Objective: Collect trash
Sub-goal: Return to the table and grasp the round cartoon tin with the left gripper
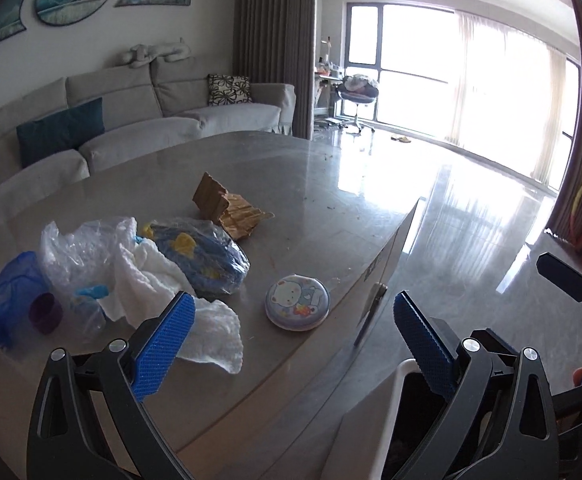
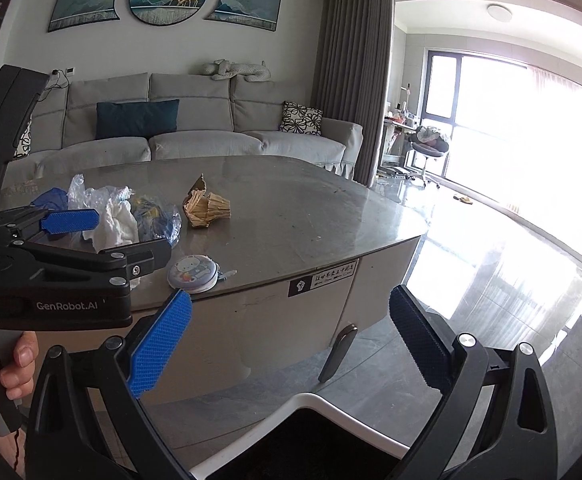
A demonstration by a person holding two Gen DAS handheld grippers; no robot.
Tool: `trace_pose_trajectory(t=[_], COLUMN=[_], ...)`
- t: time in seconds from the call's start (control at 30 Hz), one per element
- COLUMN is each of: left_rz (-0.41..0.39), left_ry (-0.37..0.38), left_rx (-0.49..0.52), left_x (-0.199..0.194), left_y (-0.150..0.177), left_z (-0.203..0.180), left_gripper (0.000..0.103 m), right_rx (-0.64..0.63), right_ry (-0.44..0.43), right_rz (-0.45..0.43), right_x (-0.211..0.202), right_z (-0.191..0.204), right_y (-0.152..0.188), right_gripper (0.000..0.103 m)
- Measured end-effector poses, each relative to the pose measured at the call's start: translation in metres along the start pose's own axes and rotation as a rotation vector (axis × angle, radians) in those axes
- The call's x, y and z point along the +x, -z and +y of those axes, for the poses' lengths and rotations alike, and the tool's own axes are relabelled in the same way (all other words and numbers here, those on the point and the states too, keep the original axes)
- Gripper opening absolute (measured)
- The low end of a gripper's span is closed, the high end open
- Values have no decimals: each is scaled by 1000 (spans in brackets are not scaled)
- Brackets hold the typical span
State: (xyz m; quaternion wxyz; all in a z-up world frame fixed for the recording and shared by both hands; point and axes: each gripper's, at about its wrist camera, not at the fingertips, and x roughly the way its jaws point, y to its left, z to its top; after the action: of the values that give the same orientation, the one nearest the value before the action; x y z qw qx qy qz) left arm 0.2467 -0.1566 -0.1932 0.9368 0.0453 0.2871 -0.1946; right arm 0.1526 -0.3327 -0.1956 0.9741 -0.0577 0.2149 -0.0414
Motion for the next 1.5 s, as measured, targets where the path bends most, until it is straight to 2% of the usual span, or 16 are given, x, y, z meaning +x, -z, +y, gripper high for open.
trace_pose_trajectory(t=[0.2, 0.6, 0.7, 0.87, 0.97, 1.07, 1.2, 1.27, 1.33, 1.37, 1.5], left_rz=[29, 149, 186, 175, 211, 194, 185, 177, 169, 162, 168], left_ry=[13, 54, 40, 8, -3, -34, -42, -22, -14, -3, 17], left_rx=[-12, 52, 43, 63, 53, 96, 102, 108, 137, 149, 118], left_x=[20, 83, 100, 108, 117, 118, 115, 111, 107, 105, 105], left_y=[-13, -13, -8, -5, 0, 6, 10, 11, 12, 13, 10], left_z=[4, 0, 4, -2, -3, -10, -13, -16, -24, -28, -26], left_gripper=[99, 99, 99, 99, 99, 98, 93, 84, 65, 60, 56], right_rx=[-4, 11, 23, 45, 57, 60, 61, 63, 64, 65, 73], right_ry=[17, 58, 63, 63, 65, 64, 65, 63, 65, 65, 64], right_rz=[-8, 90, 115, 134, 134, 125, 118, 119, 113, 111, 95], right_x=[10, 57, 65, 72, 72, 69, 66, 66, 64, 63, 56], right_z=[3, -7, -11, -17, -22, -24, -25, -25, -25, -25, -26], right_y=[-9, 5, 11, 14, 14, 13, 13, 14, 13, 12, 10], right_gripper=[98, 98, 98, 98, 98, 98, 98, 98, 98, 98, 98])
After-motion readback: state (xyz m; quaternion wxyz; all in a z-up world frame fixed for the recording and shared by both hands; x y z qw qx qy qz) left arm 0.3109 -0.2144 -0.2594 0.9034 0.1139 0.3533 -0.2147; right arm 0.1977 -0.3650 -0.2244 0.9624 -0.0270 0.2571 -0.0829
